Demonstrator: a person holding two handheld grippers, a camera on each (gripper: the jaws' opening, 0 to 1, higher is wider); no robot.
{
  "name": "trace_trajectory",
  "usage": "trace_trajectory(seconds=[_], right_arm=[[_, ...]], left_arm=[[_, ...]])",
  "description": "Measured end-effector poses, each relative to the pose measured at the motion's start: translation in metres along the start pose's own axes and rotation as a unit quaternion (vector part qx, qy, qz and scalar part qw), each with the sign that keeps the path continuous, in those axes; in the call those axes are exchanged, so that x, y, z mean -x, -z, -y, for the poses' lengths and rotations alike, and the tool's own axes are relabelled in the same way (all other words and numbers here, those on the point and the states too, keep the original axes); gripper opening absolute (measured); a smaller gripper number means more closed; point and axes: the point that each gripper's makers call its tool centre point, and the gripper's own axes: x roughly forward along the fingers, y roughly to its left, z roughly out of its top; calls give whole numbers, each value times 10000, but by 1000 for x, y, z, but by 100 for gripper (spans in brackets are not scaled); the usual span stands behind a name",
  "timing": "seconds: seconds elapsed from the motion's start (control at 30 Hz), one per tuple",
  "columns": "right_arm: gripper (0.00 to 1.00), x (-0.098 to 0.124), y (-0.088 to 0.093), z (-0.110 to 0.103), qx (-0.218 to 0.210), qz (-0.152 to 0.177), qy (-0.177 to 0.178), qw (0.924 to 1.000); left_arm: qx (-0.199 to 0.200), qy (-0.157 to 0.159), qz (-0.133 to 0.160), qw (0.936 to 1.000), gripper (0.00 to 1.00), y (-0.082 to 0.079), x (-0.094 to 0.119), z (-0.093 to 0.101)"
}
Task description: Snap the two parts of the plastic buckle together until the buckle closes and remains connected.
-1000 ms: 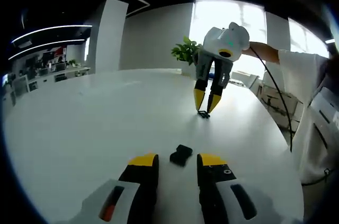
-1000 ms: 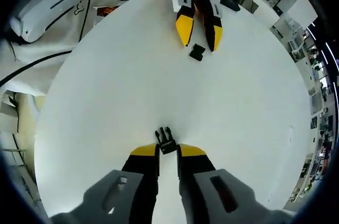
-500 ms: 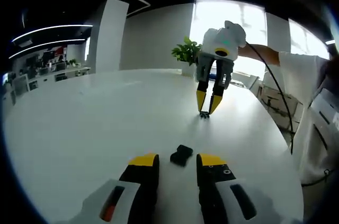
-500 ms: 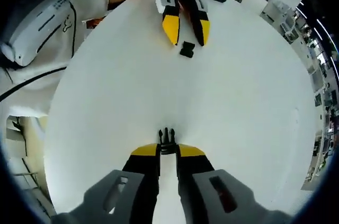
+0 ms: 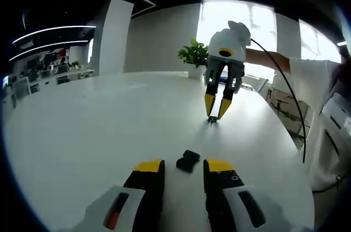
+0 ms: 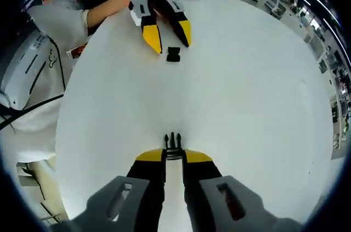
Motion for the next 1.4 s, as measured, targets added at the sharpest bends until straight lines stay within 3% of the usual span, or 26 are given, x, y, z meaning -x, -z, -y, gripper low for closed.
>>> trace_trajectory(seconds=[0.17, 0.53, 0.67, 0.93, 1.4], right_arm=[[10, 2, 3, -4, -232, 157, 169, 9995], [11, 9, 5, -16, -91, 374, 927, 9949], [11, 7, 2, -18, -436, 614, 830, 9937], [11, 8, 7, -11, -682, 818, 805, 9910], [11, 8, -6, -14, -657, 1262, 691, 9874]], left_arm=[[-3, -6, 0, 10000, 28, 0, 0, 0], [25, -7, 28, 10000, 27, 0, -2, 1], [45, -3, 40, 10000, 27, 0, -2, 1], [49, -11, 48, 10000, 27, 0, -2, 0], [52, 17, 51, 10000, 26, 0, -2, 0]])
